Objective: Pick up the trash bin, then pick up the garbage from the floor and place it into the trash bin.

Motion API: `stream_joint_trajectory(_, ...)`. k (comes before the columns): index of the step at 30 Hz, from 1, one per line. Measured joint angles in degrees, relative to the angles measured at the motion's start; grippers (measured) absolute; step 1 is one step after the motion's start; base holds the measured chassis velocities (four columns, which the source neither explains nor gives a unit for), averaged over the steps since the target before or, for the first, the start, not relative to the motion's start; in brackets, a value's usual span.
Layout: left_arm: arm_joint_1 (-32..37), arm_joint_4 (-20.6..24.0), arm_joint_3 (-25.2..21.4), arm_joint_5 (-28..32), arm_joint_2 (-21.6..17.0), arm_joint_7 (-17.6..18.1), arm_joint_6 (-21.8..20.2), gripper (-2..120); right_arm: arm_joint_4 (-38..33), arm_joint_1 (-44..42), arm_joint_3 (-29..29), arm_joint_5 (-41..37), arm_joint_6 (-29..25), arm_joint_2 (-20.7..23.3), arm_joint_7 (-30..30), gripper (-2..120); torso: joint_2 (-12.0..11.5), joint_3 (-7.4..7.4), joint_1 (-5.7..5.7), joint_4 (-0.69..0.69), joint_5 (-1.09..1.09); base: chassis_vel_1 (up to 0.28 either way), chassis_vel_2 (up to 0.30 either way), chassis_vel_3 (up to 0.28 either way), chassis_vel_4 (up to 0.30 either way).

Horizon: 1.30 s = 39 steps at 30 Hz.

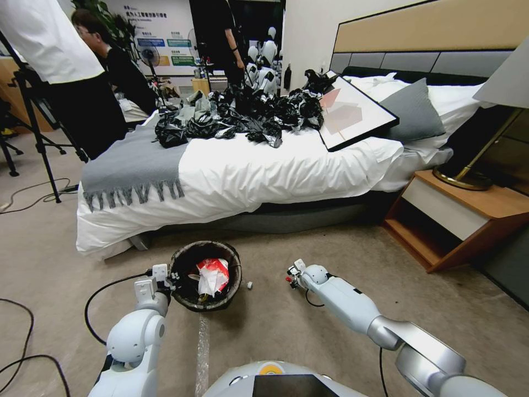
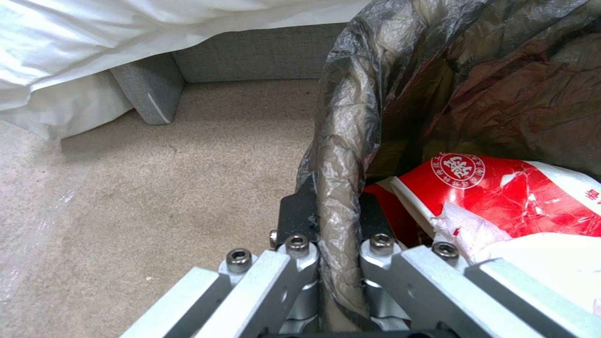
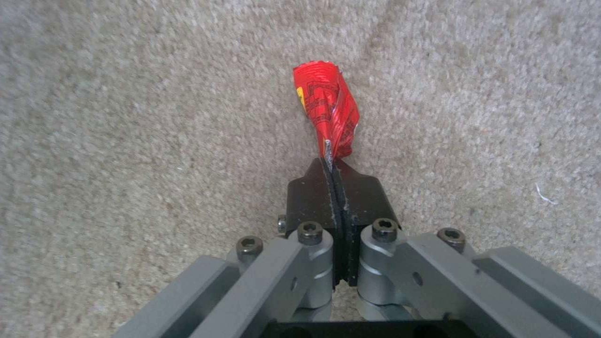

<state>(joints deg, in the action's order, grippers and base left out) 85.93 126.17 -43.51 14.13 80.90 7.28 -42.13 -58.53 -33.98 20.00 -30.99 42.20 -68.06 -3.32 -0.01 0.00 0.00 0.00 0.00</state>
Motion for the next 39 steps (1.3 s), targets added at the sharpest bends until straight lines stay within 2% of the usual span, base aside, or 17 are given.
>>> stream_joint_trajectory(2, 0.03, 0.14, -0.07, 0.03, -0.02, 0.01, 0.00, 0, -1.34, -0.29, -0.79, -0.23, -0.01, 0.48, 0.16, 0, 0.00, 0.00, 0.00, 0.01, 0.00, 0.000, 0.000, 0.000, 0.000)
stream_joint_trajectory(5, 0.28, 1.25, -0.16, 0.37, -0.31, 0.00, 0.00, 0, -11.41, -1.37, -4.59, -5.40, -0.01, 5.65, 2.36, 0, 0.00, 0.00, -0.01, 0.00, 0.00, 0.000, 0.000, 0.000, 0.000)
stream_joint_trajectory(6, 0.28, 1.25, -0.16, 0.37, -0.31, 0.00, 0.00, 0, -11.41, -1.37, -4.59, -5.40, -0.01, 5.65, 2.36, 0, 0.00, 0.00, -0.01, 0.00, 0.00, 0.000, 0.000, 0.000, 0.000)
stream_joint_trajectory(9, 0.28, 1.76, -0.15, 0.41, -0.41, -0.14, 0.00, 0, -23.38, -2.31, -8.58, -14.24, 0.00, 11.33, 5.82, 0, 0.00, 0.00, -0.01, -0.03, -0.01, 0.000, 0.000, 0.000, 0.000)
stream_joint_trajectory(10, 0.28, 1.76, -0.15, 0.41, -0.41, -0.14, 0.00, 0, -23.38, -2.31, -8.58, -14.24, 0.00, 11.33, 5.82, 0, 0.00, 0.00, -0.01, -0.03, -0.01, 0.000, 0.000, 0.000, 0.000)
stream_joint_trajectory(12, 0.27, 1.80, -0.06, 0.34, -0.36, -0.28, 0.00, 0, -32.30, -3.50, -13.19, -18.81, -0.03, 13.83, 8.02, 0, 0.00, -0.01, -0.01, 0.00, 0.00, 0.000, 0.000, 0.000, 0.000)
stream_joint_trajectory(13, 0.27, 1.80, -0.06, 0.34, -0.36, -0.28, 0.00, 0, -32.30, -3.50, -13.19, -18.81, -0.03, 13.83, 8.02, 0, 0.00, -0.01, -0.01, 0.00, 0.00, 0.000, 0.000, 0.000, 0.000)
stream_joint_trajectory(16, 0.16, 1.55, 0.26, -0.25, 0.00, -0.50, 0.00, 0, -44.95, -5.67, -20.27, -26.59, -0.03, 16.48, 12.74, 0, 0.01, -0.01, -0.01, 0.01, -0.01, 0.000, 0.000, 0.000, 0.000)
stream_joint_trajectory(17, 0.16, 1.55, 0.26, -0.25, 0.00, -0.50, 0.00, 0, -44.95, -5.67, -20.27, -26.59, -0.03, 16.48, 12.74, 0, 0.01, -0.01, -0.01, 0.01, -0.01, 0.000, 0.000, 0.000, 0.000)
stream_joint_trajectory(22, 0.04, 0.96, 0.59, -0.83, 0.51, -0.60, 0.00, 0, -55.48, -6.27, -24.29, -33.93, -0.02, 18.43, 15.82, 0, 0.01, 0.00, -0.01, -0.03, 0.00, 0.000, 0.000, 0.000, 0.000)
stream_joint_trajectory(23, 0.04, 0.96, 0.59, -0.83, 0.51, -0.60, 0.00, 0, -55.48, -6.27, -24.29, -33.93, -0.02, 18.43, 15.82, 0, 0.01, 0.00, -0.01, -0.03, 0.00, 0.000, 0.000, 0.000, 0.000)
stream_joint_trajectory(26, 0.14, 0.60, 0.70, -1.29, 0.80, -0.65, 0.00, 0, -62.14, -3.37, -23.11, -42.51, -0.47, 18.38, 19.00, 0, 0.00, 0.00, -0.01, 0.01, -0.02, 0.000, 0.000, 0.000, 0.000)
stream_joint_trajectory(31, 0.06, 0.32, 0.69, -1.39, 0.83, -0.67, 0.00, 0, -64.95, 0.39, -20.58, -46.25, -1.46, 17.87, 19.13, 0, 0.00, 0.00, -0.01, 0.00, -0.01, 0.000, 0.000, 0.000, 0.000)
stream_joint_trajectory(34, 0.02, -0.02, 0.55, -1.40, 0.87, -0.67, 0.00, 0, -66.26, 6.45, -15.20, -50.04, -1.73, 16.72, 18.18, 0, 0.01, -0.01, -0.01, 0.00, -0.02, 0.000, 0.000, 0.000, 0.000)
stream_joint_trajectory(35, 0.02, -0.02, 0.55, -1.40, 0.87, -0.67, 0.00, 0, -66.26, 6.45, -15.20, -50.04, -1.73, 16.72, 18.18, 0, 0.01, -0.01, -0.01, 0.00, -0.02, 0.000, 0.000, 0.000, 0.000)
stream_joint_trajectory(39, -0.11, -0.62, 0.51, -1.48, 0.93, -0.67, 0.00, 0, -65.15, 12.11, -7.65, -50.61, -1.84, 15.54, 17.78, 0, 0.00, 0.00, -0.01, 0.00, -0.03, 0.000, 0.000, 0.000, 0.000)
